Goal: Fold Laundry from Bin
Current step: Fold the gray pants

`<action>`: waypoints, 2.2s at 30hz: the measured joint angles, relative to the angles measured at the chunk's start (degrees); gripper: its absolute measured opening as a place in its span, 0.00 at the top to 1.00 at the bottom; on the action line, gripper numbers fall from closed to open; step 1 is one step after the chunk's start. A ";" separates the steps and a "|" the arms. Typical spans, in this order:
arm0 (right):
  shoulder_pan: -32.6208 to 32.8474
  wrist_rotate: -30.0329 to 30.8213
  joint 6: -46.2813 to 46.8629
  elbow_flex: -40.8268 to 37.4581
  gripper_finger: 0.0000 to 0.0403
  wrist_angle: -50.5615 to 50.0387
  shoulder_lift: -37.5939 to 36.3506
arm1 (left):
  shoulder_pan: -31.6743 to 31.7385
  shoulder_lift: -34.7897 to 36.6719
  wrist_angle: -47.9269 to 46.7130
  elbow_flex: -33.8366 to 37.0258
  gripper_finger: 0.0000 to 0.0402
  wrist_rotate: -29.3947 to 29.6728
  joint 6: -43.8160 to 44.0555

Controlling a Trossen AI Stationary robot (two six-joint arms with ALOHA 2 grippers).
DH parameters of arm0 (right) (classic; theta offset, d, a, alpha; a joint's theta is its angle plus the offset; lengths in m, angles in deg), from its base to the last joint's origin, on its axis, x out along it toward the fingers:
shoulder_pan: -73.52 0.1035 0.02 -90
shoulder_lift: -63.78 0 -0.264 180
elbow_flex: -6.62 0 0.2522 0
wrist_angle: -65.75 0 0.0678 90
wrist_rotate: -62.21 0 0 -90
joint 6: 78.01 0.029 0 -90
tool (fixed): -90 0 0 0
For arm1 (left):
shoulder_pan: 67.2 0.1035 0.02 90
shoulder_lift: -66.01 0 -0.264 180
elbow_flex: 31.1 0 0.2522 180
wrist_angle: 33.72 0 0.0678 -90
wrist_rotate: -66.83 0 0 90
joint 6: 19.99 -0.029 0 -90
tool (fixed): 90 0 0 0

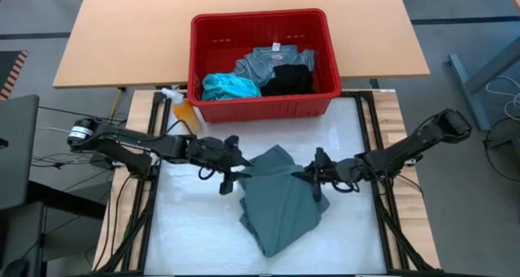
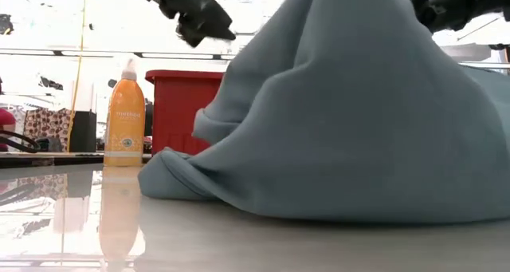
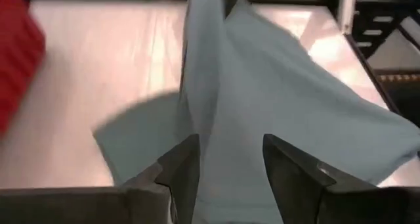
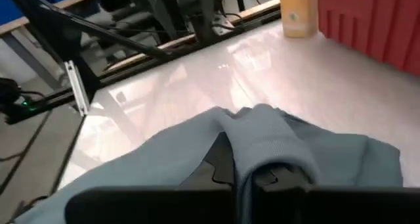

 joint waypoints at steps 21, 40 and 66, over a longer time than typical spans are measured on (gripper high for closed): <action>-0.71 -0.44 0.08 0.02 0.94 1.66 4.87 | -15.52 -11.30 41.19 22.75 0.65 3.20 63.23; -0.49 -2.08 -0.70 0.02 0.94 2.41 4.87 | -12.49 -16.85 42.01 22.68 0.40 7.11 63.94; -0.60 -2.64 1.05 -0.05 0.94 5.92 4.48 | -9.23 -30.73 65.98 17.31 0.87 5.71 46.90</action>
